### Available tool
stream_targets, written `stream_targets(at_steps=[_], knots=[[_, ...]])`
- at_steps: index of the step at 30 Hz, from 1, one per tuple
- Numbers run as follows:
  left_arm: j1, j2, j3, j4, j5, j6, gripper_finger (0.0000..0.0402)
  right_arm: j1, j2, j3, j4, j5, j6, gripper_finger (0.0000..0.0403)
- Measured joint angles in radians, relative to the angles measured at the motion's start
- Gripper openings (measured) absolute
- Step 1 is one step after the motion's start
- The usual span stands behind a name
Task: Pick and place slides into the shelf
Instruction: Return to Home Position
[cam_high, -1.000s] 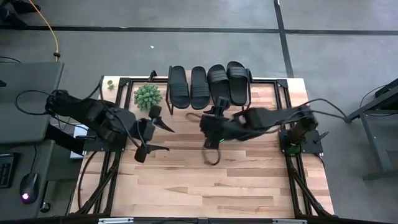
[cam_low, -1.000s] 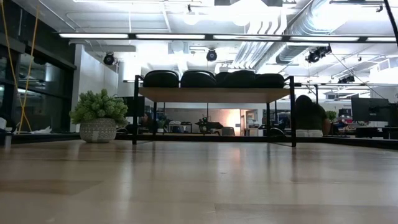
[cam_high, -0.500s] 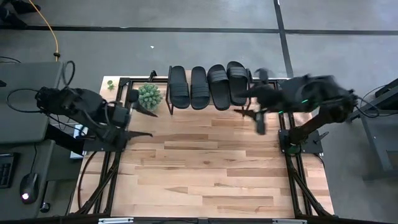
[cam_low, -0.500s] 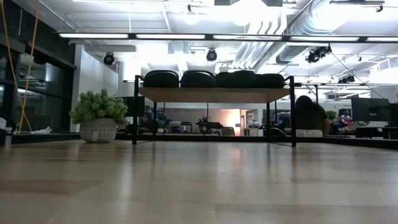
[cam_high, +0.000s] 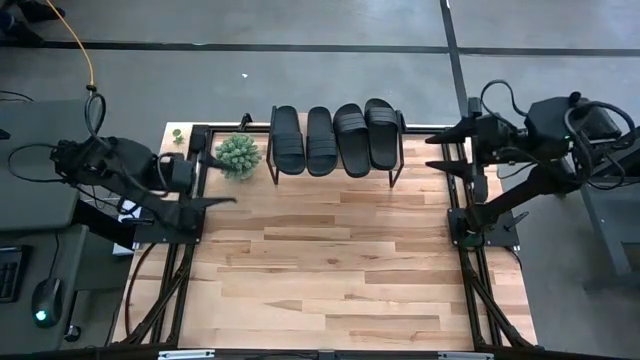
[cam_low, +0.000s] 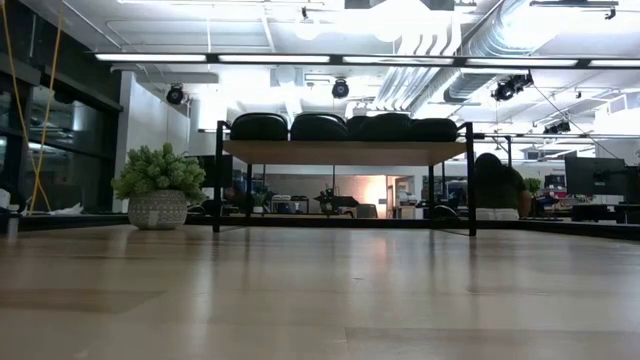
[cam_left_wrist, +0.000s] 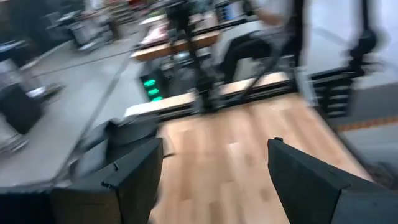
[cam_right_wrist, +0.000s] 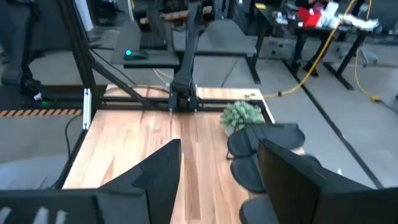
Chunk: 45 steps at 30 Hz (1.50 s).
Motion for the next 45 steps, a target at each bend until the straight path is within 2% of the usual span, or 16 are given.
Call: stream_targets(at_steps=[3,6,9,11,14,18,21,30,37,40,45], knots=[[0.065,-0.003,0.0,-0.01,-0.017,-0.023,0.0271,0.0,-0.001,0.0,-0.037,0.005,0.027,0.0204],[0.144,-0.008,0.0,-0.01,0.049,-0.024,0.0271,0.0,-0.017,-0.032,-0.036,0.005,0.026,0.0204],[0.225,-0.011,-0.027,0.002,0.132,-0.022,0.0271,0.0,-0.082,-0.138,0.007,0.005,0.023,0.0204],[0.274,-0.017,-0.059,0.008,0.186,-0.02,0.0271,0.0,-0.159,-0.253,0.066,0.006,0.025,0.0204],[0.336,-0.03,-0.126,0.05,0.253,0.003,0.0271,0.0,-0.303,-0.483,0.257,-0.009,0.012,0.0204],[0.402,-0.063,-0.221,0.182,0.357,0.01,0.0271,0.0,-0.491,-0.787,0.516,-0.044,-0.01,0.0204],[0.444,-0.086,-0.293,0.27,0.435,0.02,0.0271,0.0,-0.595,-0.96,0.666,-0.062,-0.023,0.0204],[0.495,-0.165,-0.539,0.477,0.568,-0.007,0.0271,0.0,-0.781,-1.391,1.036,-0.103,-0.098,0.0204],[0.495,-0.238,-0.755,0.659,0.581,-0.051,0.0271,0.0,-0.909,-1.718,1.417,-0.129,-0.157,0.0204],[0.495,-0.272,-0.82,0.702,0.581,-0.059,0.0271,0.0,-0.95,-1.798,1.495,-0.166,-0.167,0.0204],[0.495,-0.342,-0.931,0.852,0.584,-0.089,0.0271,0.0,-1.002,-1.849,1.514,-0.16,-0.16,0.0204]])
